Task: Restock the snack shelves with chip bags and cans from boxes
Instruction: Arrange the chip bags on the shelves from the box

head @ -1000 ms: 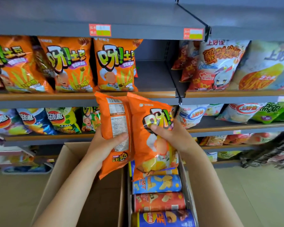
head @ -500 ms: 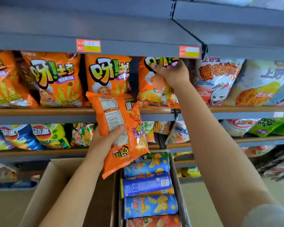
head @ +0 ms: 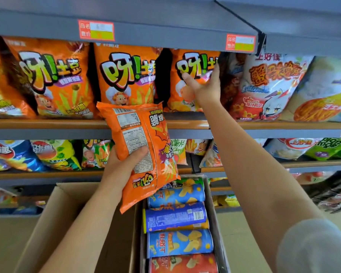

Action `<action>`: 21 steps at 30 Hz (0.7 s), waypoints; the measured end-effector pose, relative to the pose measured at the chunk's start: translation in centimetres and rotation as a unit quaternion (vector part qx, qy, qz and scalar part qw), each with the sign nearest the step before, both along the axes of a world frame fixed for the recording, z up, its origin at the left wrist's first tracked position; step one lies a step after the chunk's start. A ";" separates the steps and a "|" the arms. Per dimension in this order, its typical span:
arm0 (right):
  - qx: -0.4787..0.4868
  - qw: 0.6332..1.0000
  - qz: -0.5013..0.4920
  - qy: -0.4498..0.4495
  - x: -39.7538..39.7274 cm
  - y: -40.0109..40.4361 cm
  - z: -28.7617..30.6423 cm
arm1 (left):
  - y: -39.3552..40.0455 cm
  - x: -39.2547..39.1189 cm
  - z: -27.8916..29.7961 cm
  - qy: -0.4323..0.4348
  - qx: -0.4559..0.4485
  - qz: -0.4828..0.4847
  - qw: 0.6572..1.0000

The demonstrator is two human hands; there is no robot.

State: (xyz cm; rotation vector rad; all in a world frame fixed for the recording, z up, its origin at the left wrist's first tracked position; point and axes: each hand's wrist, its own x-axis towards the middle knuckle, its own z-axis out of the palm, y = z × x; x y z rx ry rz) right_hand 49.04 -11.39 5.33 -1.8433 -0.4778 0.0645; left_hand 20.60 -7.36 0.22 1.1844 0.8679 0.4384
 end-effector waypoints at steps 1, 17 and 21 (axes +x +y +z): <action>-0.031 0.999 0.005 0.001 0.4 -0.1 -0.7 | 0.0 0.0 0.0 -0.001 -0.002 -0.001 1.000; -0.154 0.987 -0.041 -0.013 5.0 4.1 -2.5 | 0.2 0.1 -1.7 -0.019 -0.041 0.005 0.999; -0.102 0.993 -0.054 -0.009 5.9 4.7 -2.7 | 0.1 0.2 -2.3 -0.030 -0.044 -0.005 0.999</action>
